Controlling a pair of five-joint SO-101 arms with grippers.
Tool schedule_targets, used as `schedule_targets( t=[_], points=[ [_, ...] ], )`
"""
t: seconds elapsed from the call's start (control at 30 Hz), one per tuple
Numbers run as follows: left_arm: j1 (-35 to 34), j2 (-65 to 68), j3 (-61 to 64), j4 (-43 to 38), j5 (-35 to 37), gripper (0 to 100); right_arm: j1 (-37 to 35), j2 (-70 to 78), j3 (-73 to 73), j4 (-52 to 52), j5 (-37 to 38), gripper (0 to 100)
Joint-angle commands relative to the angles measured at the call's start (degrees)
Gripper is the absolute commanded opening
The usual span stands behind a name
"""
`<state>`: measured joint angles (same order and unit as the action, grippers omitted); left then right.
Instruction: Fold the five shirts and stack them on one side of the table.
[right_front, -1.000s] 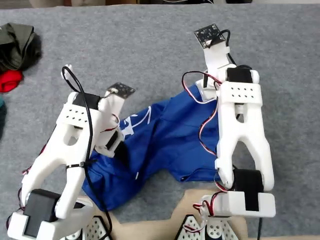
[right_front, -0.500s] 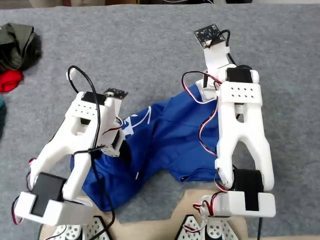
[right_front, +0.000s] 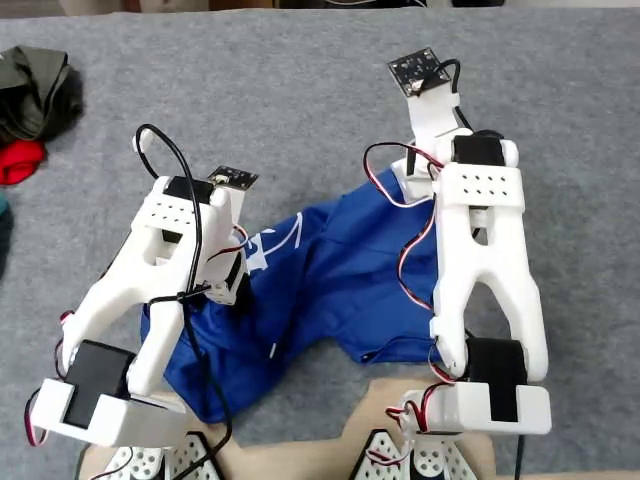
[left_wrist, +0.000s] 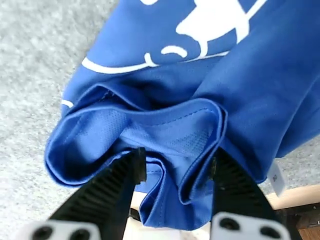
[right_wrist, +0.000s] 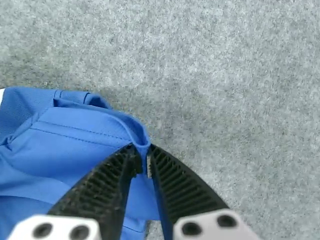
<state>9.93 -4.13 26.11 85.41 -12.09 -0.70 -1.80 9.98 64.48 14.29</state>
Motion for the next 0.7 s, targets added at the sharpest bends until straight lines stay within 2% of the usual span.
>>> schedule_targets(
  t=[0.0, 0.27, 0.47, 0.67],
  points=[
    [0.5, -0.1, -1.8, -0.4, 0.2, 21, -0.7, -0.2, -2.9, -1.1, -0.4, 0.5],
    [0.6, -0.1, -1.8, -0.3, 0.4, 21, -0.7, -0.1, -2.9, -1.1, -0.4, 0.5],
    [0.6, -0.1, -1.8, -0.4, 0.4, 13, -0.7, -0.2, -2.9, -1.1, -0.4, 0.5],
    [1.0, -0.1, -1.8, -0.4, 0.4, 13, -0.5, -0.2, -2.9, -1.1, -0.4, 0.5]
  ],
)
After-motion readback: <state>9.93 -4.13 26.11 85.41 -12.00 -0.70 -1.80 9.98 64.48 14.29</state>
